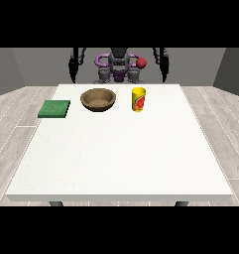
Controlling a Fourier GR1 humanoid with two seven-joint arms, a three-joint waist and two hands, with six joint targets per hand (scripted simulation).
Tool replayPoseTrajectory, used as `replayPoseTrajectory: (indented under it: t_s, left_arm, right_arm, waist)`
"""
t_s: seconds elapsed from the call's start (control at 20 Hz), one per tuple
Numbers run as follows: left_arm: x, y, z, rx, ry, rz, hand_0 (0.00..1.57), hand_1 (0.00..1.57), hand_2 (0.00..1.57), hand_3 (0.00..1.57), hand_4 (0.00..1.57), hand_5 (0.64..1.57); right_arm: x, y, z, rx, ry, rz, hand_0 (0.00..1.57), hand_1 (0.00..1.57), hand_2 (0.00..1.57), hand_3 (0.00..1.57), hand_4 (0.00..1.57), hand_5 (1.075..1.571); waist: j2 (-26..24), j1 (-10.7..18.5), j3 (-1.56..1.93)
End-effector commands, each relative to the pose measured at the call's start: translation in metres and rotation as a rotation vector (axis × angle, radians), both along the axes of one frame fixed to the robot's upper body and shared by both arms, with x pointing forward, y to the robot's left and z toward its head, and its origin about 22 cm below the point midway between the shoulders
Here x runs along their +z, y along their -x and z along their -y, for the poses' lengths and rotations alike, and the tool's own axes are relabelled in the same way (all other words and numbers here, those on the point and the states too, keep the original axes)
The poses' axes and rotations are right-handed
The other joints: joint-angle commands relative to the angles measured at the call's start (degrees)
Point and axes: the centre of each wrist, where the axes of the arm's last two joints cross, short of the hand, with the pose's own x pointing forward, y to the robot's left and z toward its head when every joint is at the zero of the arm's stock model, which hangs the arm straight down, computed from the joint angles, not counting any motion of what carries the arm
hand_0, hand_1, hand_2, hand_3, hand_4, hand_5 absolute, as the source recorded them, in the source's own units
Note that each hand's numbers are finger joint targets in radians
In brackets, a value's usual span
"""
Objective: Pick the cup and pour the ball into the bowl, then pick the bowl and place it on the pad
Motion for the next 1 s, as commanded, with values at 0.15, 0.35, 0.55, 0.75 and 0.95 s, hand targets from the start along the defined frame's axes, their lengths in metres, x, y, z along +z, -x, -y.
replayPoseTrajectory:
  t_s: [0.15,0.35,0.55,0.75,0.95]
  left_arm:
    - [0.029,-0.004,-0.006,-0.008,-0.028,0.041,0.0,0.0,0.0,0.0,0.0,1.557]
    - [0.065,-0.018,-0.002,0.013,0.17,0.08,0.0,0.0,0.0,0.0,0.0,1.558]
    - [0.074,-0.023,-0.022,0.093,0.149,0.156,0.0,0.0,0.0,0.0,0.0,1.552]
    - [0.074,-0.022,-0.024,0.046,0.15,0.215,0.0,0.0,0.0,0.0,0.0,1.547]
    - [0.074,-0.049,-0.032,0.081,0.125,0.328,0.0,0.0,0.0,0.0,0.0,1.539]
  right_arm:
    - [0.026,-0.002,0.009,-0.002,0.037,0.028,0.0,0.0,0.0,0.0,0.0,1.569]
    - [0.046,0.001,0.066,0.03,-0.048,0.029,0.0,0.0,0.0,0.0,0.0,1.569]
    - [0.051,0.011,0.078,0.092,-0.069,0.093,0.0,0.0,0.0,0.0,0.0,1.57]
    - [0.07,0.0,0.085,0.072,-0.063,0.133,0.0,0.0,0.0,0.0,0.0,1.569]
    - [0.066,-0.014,0.051,0.116,-0.055,0.246,0.0,0.0,0.0,0.0,0.0,1.569]
  waist:
    - [-13.56,-0.61,-0.42]
    - [-13.72,-1.79,-0.31]
    - [-8.54,-4.28,-0.36]
    - [-4.79,-2.68,-0.36]
    - [1.95,-4.53,-0.36]
